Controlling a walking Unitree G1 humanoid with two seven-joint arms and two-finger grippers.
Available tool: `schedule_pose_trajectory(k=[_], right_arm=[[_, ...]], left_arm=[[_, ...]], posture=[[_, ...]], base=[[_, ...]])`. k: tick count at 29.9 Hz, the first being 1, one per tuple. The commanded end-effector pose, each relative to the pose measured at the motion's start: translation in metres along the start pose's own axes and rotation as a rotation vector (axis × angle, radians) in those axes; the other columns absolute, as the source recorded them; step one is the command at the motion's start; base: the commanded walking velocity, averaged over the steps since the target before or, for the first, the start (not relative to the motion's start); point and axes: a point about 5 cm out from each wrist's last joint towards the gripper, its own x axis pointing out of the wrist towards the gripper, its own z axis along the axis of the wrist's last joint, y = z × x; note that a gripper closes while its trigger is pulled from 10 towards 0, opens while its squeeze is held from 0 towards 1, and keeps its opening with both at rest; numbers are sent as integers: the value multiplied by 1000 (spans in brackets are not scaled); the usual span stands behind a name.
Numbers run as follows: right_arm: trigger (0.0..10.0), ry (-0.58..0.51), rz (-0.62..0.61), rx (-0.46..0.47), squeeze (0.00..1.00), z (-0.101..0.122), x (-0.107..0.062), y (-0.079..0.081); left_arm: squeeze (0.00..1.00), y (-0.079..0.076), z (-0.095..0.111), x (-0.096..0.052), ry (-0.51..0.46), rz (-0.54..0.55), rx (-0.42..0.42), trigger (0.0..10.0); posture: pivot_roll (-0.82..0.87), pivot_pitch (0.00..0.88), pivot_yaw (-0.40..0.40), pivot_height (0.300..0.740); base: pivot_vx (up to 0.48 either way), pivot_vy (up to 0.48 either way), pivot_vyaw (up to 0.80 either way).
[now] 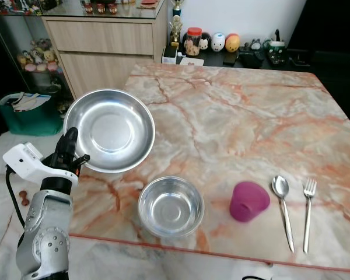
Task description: Setting the table
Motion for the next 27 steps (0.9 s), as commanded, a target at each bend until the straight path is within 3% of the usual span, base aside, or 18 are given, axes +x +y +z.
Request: schedule_pose_trajectory(k=[1, 5, 27], right_arm=[[10000, 2, -4, 15, 0, -2, -1, -2], [10000, 3, -3, 15, 0, -2, -1, -1], [10000, 2, 2, 14, 0, -2, -1, 0]], left_arm=[[0, -1, 4, 1, -27, 0, 13, 10000], [0, -1, 5, 2, -33, 0, 13, 10000], [0, 4, 11, 4, -64, 19, 27, 10000]], posture=[[6, 0, -19, 732], [6, 0, -19, 732], [8, 0, -14, 732]], base=[[-345, 0, 0], [-341, 0, 0], [0, 0, 0]])
